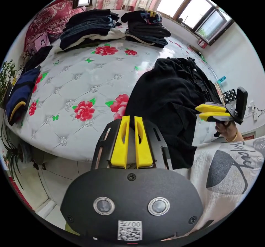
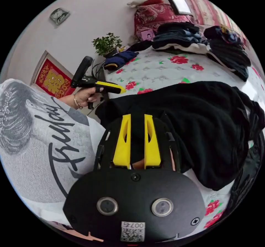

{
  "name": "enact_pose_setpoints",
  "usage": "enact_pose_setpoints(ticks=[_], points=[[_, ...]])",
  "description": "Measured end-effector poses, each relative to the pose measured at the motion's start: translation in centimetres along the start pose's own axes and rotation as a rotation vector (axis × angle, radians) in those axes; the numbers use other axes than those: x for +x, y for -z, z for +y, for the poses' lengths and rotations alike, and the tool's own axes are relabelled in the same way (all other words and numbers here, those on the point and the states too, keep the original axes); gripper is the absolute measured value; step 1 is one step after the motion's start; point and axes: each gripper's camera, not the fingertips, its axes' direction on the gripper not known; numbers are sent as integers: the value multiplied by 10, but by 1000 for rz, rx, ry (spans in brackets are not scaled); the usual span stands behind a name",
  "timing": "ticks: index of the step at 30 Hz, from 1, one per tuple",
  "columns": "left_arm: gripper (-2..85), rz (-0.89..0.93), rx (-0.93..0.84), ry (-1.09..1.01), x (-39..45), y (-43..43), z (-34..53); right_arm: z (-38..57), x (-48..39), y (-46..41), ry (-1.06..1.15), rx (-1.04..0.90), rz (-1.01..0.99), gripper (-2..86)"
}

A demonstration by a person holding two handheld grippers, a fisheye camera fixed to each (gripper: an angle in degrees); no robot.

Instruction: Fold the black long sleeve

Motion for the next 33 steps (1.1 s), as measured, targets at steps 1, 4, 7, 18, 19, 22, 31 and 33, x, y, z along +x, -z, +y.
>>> enact_pose_setpoints(ticks=[1, 4, 7, 18, 19, 22, 31, 33], points=[[48, -1, 5, -33, 7, 3, 2, 18, 32, 19, -142, 54, 49, 59], [70, 49, -33, -120, 31, -6, -3, 78, 96, 66, -447, 241, 198, 77], [87, 77, -176, -213, 58, -42, -12, 127, 139, 96, -676, 320, 347, 89], [85, 138, -72, -256, 61, 35, -24, 153, 160, 90, -700, 331, 277, 17], [90, 154, -46, -253, 61, 45, -25, 146, 128, 93, -591, 401, 164, 12], [119, 249, 76, -289, 66, 89, -30, 117, 34, 85, -289, 434, -172, 6], [80, 362, 261, -246, 58, 171, -38, 78, -186, 23, 387, 151, -481, 18], [48, 318, 187, -185, 36, 167, -32, 80, -187, 15, 394, 134, -447, 28]])
